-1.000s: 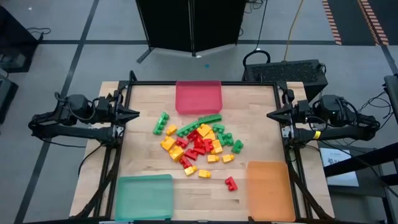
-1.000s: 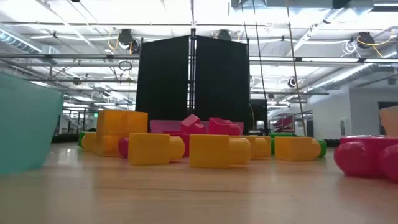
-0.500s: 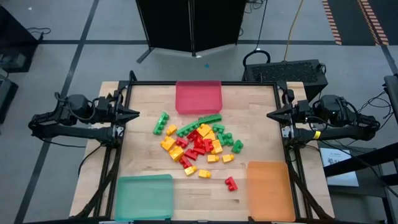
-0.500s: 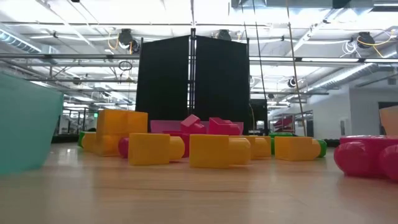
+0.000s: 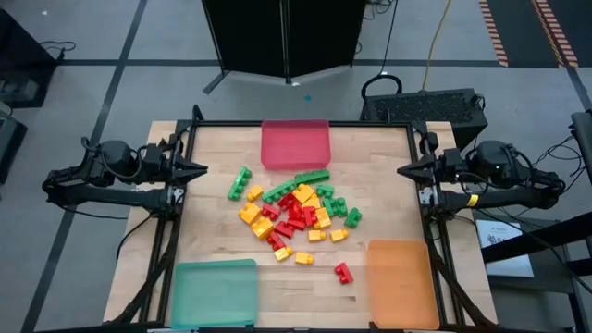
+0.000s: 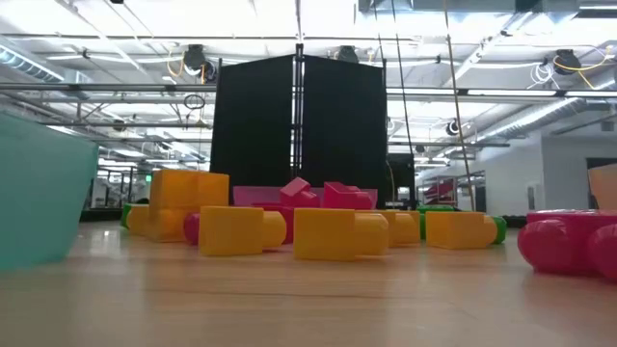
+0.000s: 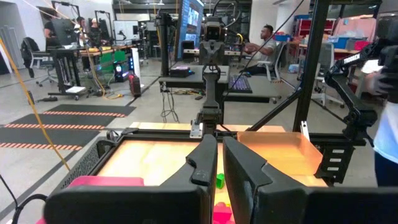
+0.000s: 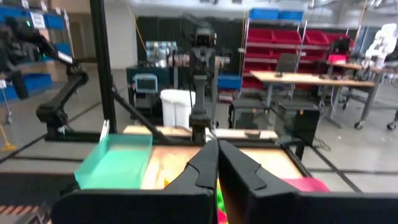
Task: Sort blocks
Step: Put the green game piece into the green bin
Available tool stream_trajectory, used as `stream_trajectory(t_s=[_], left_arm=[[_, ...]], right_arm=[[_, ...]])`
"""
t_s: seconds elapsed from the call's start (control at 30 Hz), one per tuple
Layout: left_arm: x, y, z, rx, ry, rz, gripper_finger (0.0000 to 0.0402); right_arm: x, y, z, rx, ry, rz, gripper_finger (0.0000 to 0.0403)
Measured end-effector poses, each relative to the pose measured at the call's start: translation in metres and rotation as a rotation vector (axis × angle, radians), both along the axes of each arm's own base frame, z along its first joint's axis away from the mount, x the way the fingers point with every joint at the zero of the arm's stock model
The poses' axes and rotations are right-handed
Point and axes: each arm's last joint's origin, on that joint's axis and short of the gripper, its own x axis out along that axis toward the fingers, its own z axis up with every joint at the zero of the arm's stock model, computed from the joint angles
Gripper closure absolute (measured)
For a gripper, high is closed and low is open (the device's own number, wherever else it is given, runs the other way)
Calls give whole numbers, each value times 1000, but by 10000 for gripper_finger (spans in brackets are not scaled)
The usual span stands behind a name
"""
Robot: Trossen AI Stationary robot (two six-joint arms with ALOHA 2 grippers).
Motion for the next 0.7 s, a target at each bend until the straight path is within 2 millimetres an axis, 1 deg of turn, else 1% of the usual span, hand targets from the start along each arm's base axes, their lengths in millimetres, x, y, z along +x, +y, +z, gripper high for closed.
stream_trajectory(t_s=[0.1,0.2,0.27,0.33,0.43,0.53,0.6,0.7], left_arm=[[0,0,0,0,0,0,368],[0,0,0,0,0,0,368],[0,0,0,0,0,0,368],[0,0,0,0,0,0,368],[0,0,0,0,0,0,368],[0,0,0,0,0,0,368],[0,0,0,5,0,2,368],[0,2,2,49,-20,60,368]], right_arm=[[0,0,0,10,1,3,394],[4,0,0,86,8,14,394],[9,-1,-6,161,65,-49,394],[16,-2,-16,168,114,-84,394],[28,-2,-43,169,214,-84,394],[41,-2,-83,244,310,-101,394],[51,0,-105,343,302,-62,394],[61,1,-129,497,226,-10,394]])
